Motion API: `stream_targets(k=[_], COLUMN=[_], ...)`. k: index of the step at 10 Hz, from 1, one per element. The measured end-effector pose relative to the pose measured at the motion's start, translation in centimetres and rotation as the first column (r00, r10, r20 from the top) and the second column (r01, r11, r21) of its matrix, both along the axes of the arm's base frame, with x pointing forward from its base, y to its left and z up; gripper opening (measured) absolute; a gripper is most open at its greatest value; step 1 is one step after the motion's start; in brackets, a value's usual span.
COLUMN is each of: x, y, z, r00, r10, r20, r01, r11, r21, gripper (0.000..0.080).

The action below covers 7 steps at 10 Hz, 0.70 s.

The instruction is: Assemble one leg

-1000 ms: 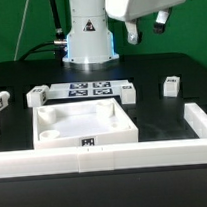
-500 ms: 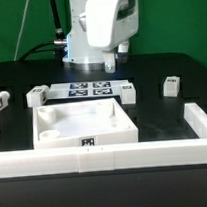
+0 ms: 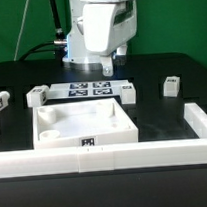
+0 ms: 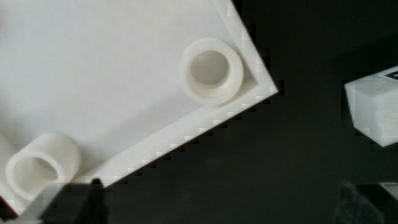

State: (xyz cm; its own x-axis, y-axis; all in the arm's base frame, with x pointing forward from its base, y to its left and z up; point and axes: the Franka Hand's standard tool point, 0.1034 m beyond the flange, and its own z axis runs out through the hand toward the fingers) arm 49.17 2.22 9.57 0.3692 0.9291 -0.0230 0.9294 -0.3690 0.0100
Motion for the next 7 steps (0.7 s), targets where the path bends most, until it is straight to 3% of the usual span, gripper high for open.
stream_targets(k=[4, 7], x=[-0.9, -1.0], y=[-3.9, -4.2], z=[-1.5, -1.7], r00=[0.938, 0.936], r10=[0.344, 0.351], r20=[-0.032, -0.036], r01=[-0.344, -0.351], r11=[0.939, 0.936], r21=[0.012, 0.014], gripper=[0.065, 0.065])
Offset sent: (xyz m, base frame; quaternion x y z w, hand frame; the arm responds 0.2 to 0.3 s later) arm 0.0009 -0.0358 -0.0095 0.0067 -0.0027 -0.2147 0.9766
